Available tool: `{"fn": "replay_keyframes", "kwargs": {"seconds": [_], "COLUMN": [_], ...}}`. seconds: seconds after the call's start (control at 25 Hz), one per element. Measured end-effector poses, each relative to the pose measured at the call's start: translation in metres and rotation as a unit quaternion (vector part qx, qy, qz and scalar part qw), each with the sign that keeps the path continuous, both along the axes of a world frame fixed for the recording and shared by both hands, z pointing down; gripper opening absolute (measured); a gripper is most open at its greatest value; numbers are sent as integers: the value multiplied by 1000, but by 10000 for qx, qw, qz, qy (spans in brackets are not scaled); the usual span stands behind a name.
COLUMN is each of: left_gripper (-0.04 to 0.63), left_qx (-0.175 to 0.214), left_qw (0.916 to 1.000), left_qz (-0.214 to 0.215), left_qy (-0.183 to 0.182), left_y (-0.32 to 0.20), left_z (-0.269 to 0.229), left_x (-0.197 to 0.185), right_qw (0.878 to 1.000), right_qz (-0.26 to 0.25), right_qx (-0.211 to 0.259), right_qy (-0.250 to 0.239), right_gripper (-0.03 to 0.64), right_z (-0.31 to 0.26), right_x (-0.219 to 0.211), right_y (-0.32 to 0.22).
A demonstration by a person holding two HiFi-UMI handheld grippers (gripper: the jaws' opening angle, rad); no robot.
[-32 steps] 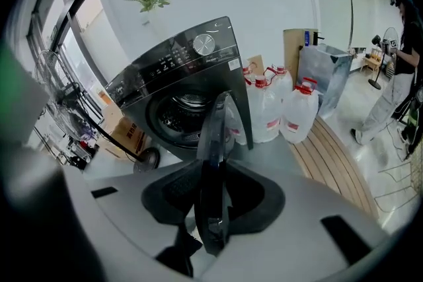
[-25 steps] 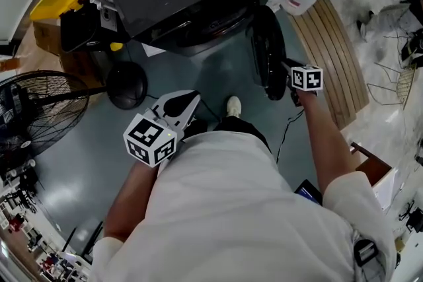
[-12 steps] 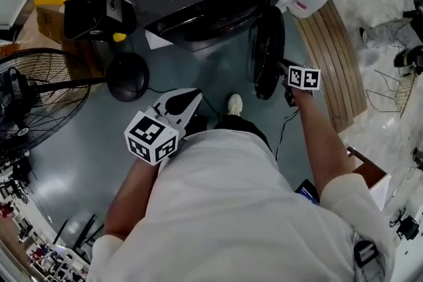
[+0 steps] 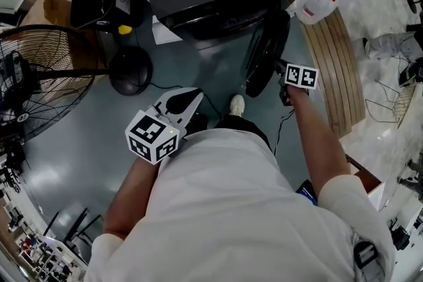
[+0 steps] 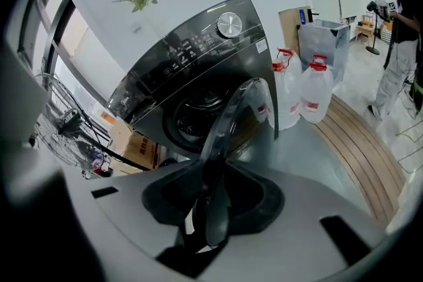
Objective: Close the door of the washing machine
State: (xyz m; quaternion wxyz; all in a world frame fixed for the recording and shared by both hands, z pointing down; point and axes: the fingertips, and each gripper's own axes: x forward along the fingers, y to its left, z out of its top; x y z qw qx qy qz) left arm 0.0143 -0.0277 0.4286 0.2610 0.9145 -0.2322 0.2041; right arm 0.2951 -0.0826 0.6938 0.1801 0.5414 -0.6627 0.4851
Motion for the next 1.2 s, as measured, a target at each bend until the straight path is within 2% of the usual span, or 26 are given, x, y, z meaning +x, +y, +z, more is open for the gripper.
{"fn": "replay_keyframes", "kwargs": {"seconds": [0.72, 1.2], "left_gripper": [18, 18], "left_qx": [-46, -111], "left_qw": [9989, 9966], "left_qz": [-472, -812], "left_qy": [-59, -93], "left_y": [2, -3], "left_z": [-1, 4], "left_x": [-47, -68], "right_qw": [9959, 9948], "right_qz": [543, 465], "right_qx": [18, 66], "right_qy": [-730, -907], "right_gripper": [111, 103], "right_z": [-2, -3], "right_x": [-61, -90], "right_y": [-53, -92]}}
